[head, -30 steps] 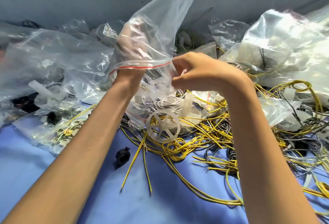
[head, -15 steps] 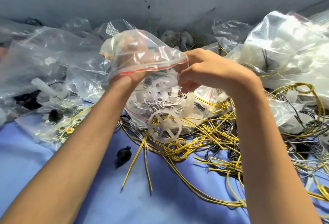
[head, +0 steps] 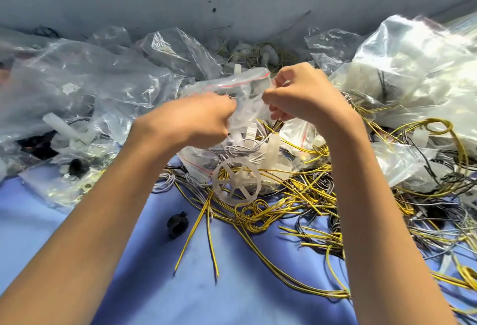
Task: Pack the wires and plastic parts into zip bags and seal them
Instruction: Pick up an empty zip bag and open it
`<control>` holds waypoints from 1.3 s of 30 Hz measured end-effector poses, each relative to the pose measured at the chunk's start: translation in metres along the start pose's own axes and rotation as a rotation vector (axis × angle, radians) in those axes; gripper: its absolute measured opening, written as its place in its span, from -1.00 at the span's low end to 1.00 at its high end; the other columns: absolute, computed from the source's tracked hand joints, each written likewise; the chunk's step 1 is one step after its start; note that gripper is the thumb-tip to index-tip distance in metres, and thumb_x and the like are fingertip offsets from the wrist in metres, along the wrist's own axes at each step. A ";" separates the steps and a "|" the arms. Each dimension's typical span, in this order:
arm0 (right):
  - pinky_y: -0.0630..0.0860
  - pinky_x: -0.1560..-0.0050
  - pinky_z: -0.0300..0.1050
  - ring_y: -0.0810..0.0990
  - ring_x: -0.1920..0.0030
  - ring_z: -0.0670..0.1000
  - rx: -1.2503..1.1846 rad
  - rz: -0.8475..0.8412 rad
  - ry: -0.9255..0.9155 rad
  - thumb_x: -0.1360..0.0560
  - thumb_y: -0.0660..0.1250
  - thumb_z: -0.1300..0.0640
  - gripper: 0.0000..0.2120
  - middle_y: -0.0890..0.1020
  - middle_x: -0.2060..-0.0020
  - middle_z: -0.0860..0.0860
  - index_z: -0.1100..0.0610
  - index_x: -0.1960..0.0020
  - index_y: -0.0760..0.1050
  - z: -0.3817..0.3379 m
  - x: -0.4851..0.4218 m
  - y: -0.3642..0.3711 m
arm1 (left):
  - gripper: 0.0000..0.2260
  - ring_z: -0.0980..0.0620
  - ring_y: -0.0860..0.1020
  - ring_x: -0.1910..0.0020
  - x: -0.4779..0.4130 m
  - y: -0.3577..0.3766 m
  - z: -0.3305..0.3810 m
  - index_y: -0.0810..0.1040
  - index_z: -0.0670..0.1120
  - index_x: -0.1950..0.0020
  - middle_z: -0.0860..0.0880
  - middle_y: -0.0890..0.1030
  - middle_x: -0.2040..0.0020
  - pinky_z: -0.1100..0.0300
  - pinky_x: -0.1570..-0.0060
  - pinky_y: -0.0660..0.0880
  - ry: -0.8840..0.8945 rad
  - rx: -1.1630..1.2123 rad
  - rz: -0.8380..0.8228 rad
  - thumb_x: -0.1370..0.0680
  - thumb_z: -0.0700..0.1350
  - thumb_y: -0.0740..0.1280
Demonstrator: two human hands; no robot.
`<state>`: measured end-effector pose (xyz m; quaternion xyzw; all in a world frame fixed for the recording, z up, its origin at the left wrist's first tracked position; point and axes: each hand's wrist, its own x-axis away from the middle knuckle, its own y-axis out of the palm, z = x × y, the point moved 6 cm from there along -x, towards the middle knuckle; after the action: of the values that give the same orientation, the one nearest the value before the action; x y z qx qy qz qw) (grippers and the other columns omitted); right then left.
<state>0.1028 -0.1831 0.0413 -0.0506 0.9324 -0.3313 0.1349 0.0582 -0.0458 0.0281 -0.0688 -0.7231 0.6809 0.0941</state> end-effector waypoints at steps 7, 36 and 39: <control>0.65 0.11 0.07 0.69 0.31 -0.08 0.069 -0.064 -0.006 -0.36 0.30 0.21 -0.92 0.67 0.45 -0.06 0.22 0.27 0.53 0.002 0.002 0.002 | -0.85 -0.07 0.38 -0.20 0.014 -0.064 -0.015 0.60 0.16 -0.04 -0.01 0.40 0.00 0.04 -0.18 0.35 -0.070 0.192 0.479 -0.48 0.04 0.37; 0.47 0.40 -0.39 0.66 0.38 -0.17 0.336 -0.477 -0.146 -0.48 0.38 0.04 -0.81 0.64 0.46 -0.09 0.06 0.29 0.55 -0.024 0.034 0.008 | -0.67 0.08 0.38 0.16 -0.011 -0.024 -0.037 0.47 0.05 -0.15 0.08 0.45 0.02 0.21 0.09 0.30 -0.079 0.320 0.193 -0.45 -0.18 0.43; 0.64 0.17 -0.16 0.69 0.30 -0.07 0.235 -0.452 -0.135 -0.46 0.39 0.06 -0.88 0.70 0.32 0.01 0.10 0.18 0.60 -0.022 0.035 -0.002 | -0.68 0.21 0.37 0.24 -0.012 -0.022 -0.033 0.44 0.07 -0.13 0.10 0.43 0.05 0.21 0.11 0.28 -0.045 0.308 0.160 -0.46 -0.22 0.39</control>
<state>0.0634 -0.1775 0.0510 -0.2634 0.8415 -0.4550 0.1246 0.0784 -0.0183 0.0509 -0.0958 -0.6043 0.7903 0.0328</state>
